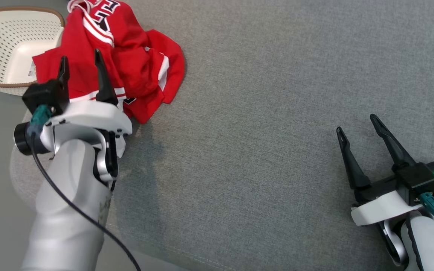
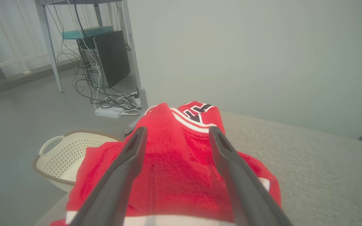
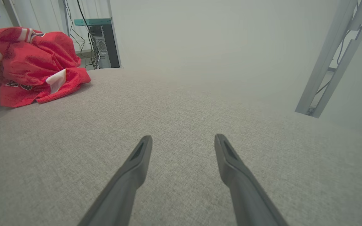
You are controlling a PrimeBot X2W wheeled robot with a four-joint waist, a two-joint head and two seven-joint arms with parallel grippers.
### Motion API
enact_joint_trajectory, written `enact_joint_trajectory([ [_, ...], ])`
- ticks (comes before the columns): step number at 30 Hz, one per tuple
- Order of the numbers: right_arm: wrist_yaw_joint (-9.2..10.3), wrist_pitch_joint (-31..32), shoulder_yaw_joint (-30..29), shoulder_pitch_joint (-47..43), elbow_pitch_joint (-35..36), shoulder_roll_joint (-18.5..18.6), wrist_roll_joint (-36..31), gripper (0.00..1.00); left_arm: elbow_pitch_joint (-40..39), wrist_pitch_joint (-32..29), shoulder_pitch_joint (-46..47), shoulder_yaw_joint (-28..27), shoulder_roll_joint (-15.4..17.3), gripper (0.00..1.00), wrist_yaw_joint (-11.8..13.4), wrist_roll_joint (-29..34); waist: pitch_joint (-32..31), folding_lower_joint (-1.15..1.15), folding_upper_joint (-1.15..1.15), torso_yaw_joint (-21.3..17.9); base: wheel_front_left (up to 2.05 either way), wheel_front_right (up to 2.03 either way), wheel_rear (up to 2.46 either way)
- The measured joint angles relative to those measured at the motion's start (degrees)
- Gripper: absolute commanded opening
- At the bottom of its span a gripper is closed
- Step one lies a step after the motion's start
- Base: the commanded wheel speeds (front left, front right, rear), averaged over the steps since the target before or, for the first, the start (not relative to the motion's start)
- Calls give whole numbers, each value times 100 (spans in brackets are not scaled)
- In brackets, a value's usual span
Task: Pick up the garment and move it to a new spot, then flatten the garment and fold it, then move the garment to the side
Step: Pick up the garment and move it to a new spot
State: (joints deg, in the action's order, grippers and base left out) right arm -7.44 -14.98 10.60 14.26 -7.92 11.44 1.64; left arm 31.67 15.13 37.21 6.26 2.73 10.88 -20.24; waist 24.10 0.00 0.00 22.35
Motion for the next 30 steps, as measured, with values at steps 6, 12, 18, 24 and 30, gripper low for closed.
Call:
enact_joint_trajectory([
  [6,-1,-5,116,132,-193,120,105,100,1505,-181,982,69,1,100,-31,-522,215,0,0,-98,0,0,0],
  [12,-4,-18,193,264,-282,83,185,100,2649,-683,1555,253,4,100,-121,-620,267,0,0,-201,0,0,0],
  [18,-4,-18,144,308,-364,10,189,100,3128,-546,1700,297,19,0,-226,-622,200,0,0,-283,0,0,0],
  [24,-4,-15,71,263,-438,-102,194,100,3319,-193,1681,212,55,0,-357,-740,17,0,0,-370,0,0,0],
  [30,-4,-15,48,169,-441,-302,207,100,3069,-27,1356,23,196,0,-625,-849,-287,0,0,-499,0,0,0],
])
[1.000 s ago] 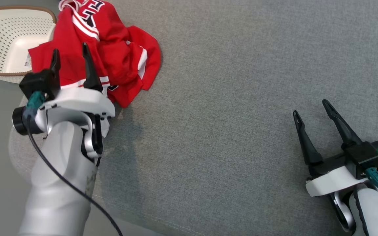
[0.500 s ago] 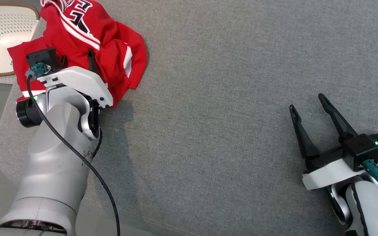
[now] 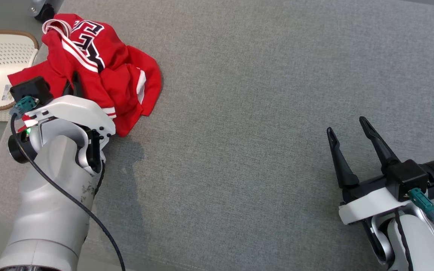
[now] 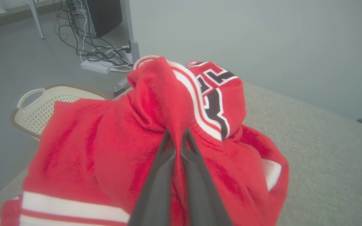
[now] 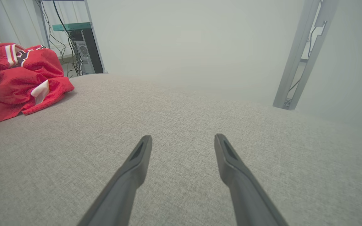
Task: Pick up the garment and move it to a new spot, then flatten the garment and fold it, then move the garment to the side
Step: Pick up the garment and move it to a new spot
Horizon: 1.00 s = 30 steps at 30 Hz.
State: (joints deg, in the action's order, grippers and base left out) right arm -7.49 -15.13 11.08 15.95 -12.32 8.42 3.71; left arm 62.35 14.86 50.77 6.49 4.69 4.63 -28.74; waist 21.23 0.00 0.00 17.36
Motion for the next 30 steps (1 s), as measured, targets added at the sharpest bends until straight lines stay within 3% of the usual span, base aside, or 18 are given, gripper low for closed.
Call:
enact_joint_trajectory([
  [8,0,0,-109,-125,-46,-281,63,100,-1563,13,-648,-300,220,0,-30,365,-474,0,0,-267,0,0,0],
  [16,0,0,-174,-281,-33,-466,259,100,-2705,14,-1045,-291,196,0,-170,612,-839,0,0,-701,0,0,0],
  [24,0,0,-281,-426,13,-554,390,100,-3738,-115,-1178,-65,96,0,-360,594,-1148,0,0,-1482,0,0,0],
  [30,0,0,-388,-543,24,-570,526,100,-4212,-425,-1126,389,26,0,-328,816,-1312,0,0,-2150,0,0,0],
])
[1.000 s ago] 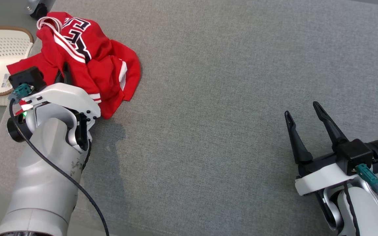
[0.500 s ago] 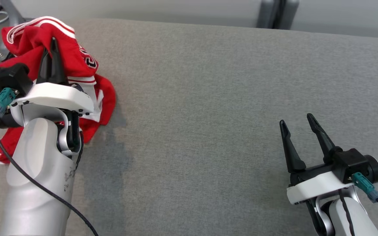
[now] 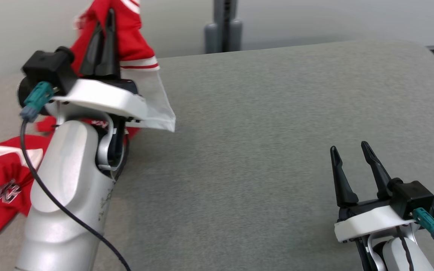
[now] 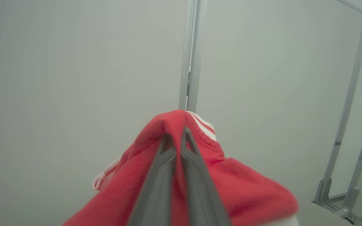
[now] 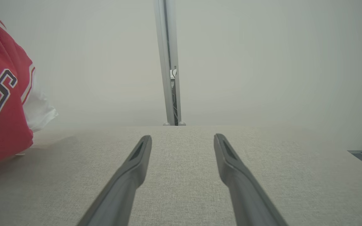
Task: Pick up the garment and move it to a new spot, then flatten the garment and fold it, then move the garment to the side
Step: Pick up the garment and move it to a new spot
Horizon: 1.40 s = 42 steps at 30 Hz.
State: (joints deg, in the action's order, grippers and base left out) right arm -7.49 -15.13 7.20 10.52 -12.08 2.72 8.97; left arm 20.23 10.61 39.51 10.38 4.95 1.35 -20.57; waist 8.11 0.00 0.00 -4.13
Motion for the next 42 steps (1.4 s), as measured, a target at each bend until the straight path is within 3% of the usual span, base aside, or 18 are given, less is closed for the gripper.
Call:
enact_joint_trajectory([
  [10,0,0,3,-98,19,-2,143,100,260,-142,459,615,-183,0,-27,-166,-103,0,0,-982,0,0,0],
  [18,0,0,30,-80,30,-1,196,100,482,8,1053,1305,-215,0,31,-444,-60,0,0,-1425,0,0,0],
  [28,0,0,55,-85,103,-3,312,100,1327,-248,868,2142,-224,0,175,-1533,133,0,0,-1403,0,0,0],
  [39,0,0,133,69,177,-4,367,100,2895,131,807,2550,-218,0,243,-1760,525,0,0,-1196,0,0,0],
  [42,0,0,147,104,174,-4,370,100,3136,301,930,2653,-221,100,343,-1784,570,0,0,-1093,0,0,0],
])
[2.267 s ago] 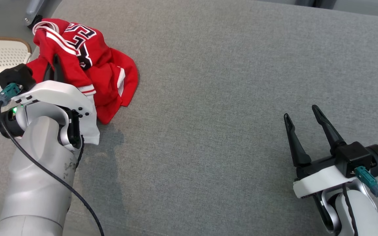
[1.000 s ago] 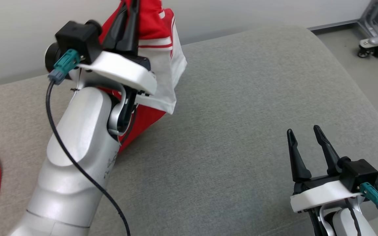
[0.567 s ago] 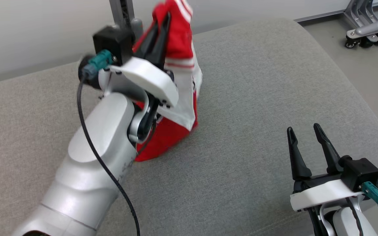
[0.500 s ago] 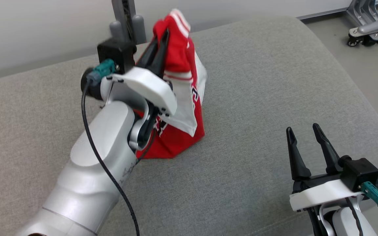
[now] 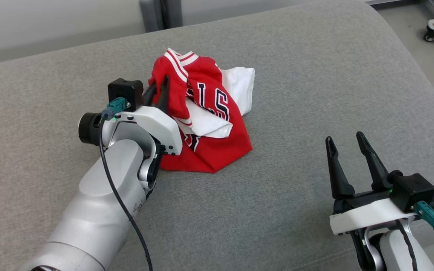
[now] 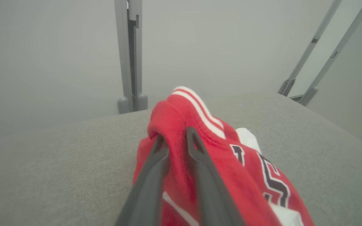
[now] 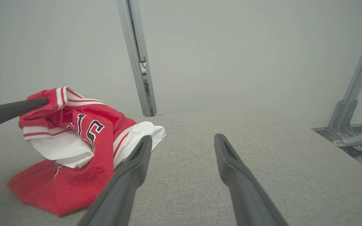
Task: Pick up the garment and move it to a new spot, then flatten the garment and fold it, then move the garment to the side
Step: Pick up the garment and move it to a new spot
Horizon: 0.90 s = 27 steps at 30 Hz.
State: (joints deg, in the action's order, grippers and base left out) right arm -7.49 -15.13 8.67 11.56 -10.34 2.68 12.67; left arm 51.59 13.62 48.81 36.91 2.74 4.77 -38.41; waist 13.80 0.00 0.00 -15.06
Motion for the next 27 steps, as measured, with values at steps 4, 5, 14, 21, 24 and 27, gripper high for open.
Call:
enact_joint_trajectory([
  [4,0,0,59,-2,52,-1,119,100,5,107,1,13,3,100,34,-11,-68,0,0,133,0,0,0],
  [5,0,1,67,-12,81,-1,185,100,-66,114,-22,-13,4,100,34,3,-102,0,0,171,0,0,0],
  [14,1,1,124,-233,192,-3,271,100,-2092,146,-1553,-1082,60,100,304,698,-468,0,0,667,0,0,0],
  [21,1,0,85,-427,109,-5,171,100,-3325,148,-2950,-1691,19,100,325,1128,-832,0,0,1101,0,0,0],
  [24,0,0,-1,-528,96,-5,174,100,-3617,147,-3407,-1848,14,100,288,1236,-977,0,0,1285,0,0,0],
  [27,0,0,-40,-622,87,-4,171,100,-3967,147,-3744,-1960,12,100,339,1345,-1115,0,0,1455,0,0,0],
])
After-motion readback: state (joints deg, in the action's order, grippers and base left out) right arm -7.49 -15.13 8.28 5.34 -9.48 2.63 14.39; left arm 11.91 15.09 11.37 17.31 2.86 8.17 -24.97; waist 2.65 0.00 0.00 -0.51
